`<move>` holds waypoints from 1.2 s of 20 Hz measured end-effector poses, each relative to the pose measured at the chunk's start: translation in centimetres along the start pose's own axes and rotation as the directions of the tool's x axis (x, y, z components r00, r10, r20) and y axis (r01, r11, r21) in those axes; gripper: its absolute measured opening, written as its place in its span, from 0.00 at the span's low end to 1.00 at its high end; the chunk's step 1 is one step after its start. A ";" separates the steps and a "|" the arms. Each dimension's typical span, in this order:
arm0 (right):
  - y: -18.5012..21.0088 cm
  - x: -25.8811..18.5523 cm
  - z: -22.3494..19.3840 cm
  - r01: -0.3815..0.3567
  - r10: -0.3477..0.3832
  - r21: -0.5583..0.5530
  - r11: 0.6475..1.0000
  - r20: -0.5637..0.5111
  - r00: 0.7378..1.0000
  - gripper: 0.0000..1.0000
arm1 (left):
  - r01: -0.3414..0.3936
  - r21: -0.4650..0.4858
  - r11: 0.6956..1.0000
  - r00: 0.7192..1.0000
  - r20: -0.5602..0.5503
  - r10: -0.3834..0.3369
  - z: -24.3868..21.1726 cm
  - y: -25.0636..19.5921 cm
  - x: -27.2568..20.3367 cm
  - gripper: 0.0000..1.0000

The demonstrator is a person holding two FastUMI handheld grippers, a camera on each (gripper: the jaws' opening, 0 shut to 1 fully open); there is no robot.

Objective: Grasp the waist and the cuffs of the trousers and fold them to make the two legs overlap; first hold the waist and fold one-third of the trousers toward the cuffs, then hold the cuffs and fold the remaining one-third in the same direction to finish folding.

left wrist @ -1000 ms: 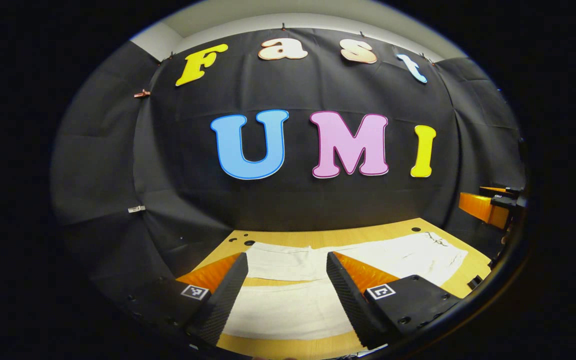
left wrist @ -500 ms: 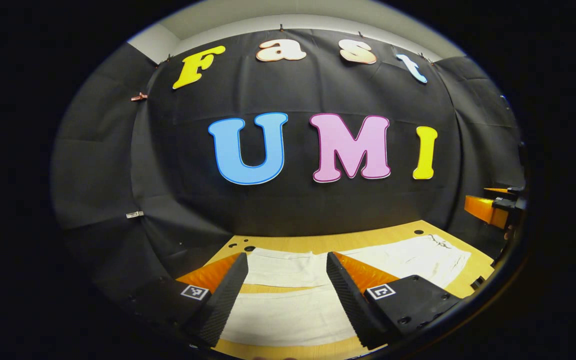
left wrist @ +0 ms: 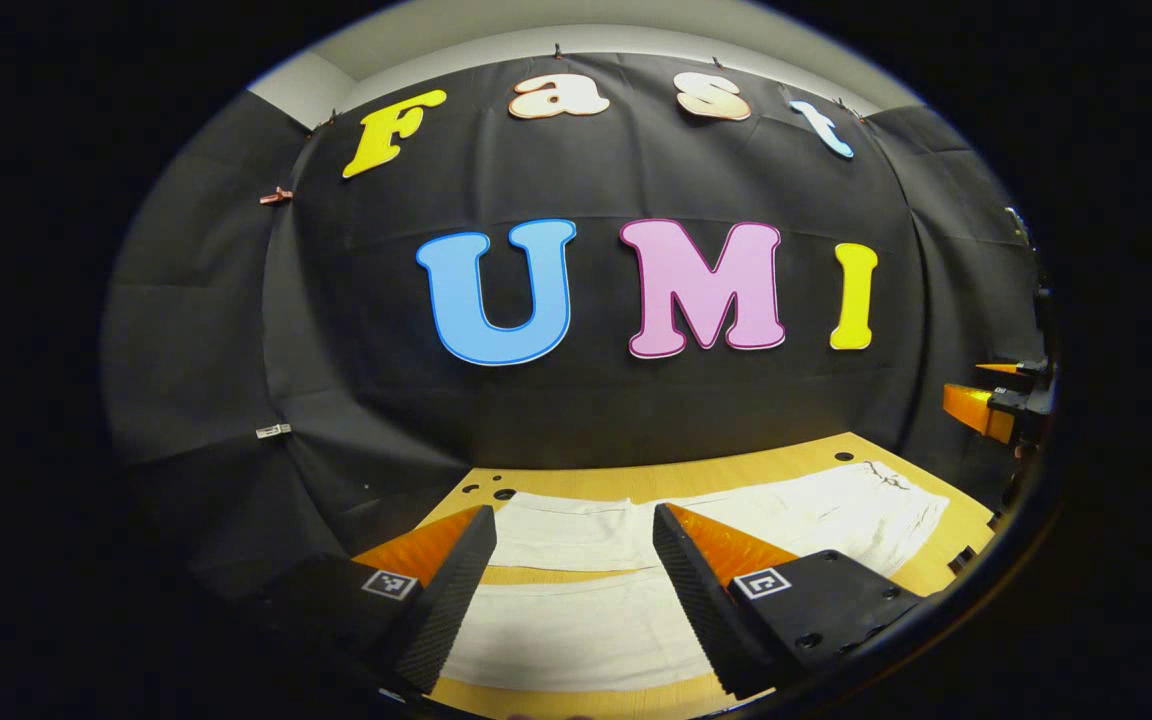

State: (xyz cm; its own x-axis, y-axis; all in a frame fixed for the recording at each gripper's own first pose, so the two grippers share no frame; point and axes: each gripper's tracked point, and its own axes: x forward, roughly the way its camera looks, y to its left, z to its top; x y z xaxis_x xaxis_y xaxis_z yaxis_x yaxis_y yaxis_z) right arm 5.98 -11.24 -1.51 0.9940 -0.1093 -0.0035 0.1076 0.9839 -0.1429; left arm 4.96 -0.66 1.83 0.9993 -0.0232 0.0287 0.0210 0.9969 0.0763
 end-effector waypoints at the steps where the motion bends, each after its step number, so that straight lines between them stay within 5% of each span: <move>1: -0.6 0.3 -0.2 0.001 -0.001 -0.040 0.999 0.002 1.000 0.97 | 0.000 0.004 1.000 1.000 -0.008 0.001 -0.4 0.1 0.1 0.99; 6: -3.3 2.1 -2.1 -0.016 0.015 -0.196 0.981 -0.004 1.000 0.95 | -0.021 0.024 0.999 0.999 -0.042 0.022 -1.6 0.9 0.9 0.99; 10: -4.3 3.7 -5.3 -0.097 0.079 -0.345 0.933 -0.067 0.995 0.97 | -0.038 0.043 0.998 0.996 -0.075 0.041 -2.8 1.7 1.5 0.99; 17: -5.8 5.3 -13.2 -0.347 0.253 -0.590 0.729 -0.239 0.937 0.97 | -0.126 0.035 0.991 0.968 -0.214 0.131 -8.8 3.4 2.0 0.99; 24: -11.0 6.0 -22.4 -0.535 0.278 -0.682 0.499 -0.459 0.844 0.97 | -0.153 0.104 0.983 0.931 -0.318 0.178 -12.9 4.8 1.9 0.98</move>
State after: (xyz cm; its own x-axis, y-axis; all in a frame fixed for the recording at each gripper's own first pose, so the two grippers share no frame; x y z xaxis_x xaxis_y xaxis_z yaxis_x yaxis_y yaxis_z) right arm 10.37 -25.91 -22.17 0.8602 0.1163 -0.4965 -0.4909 0.4524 -0.7445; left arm 7.32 5.06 -10.62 0.9439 0.1800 -0.2770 -0.1350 0.9755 0.1739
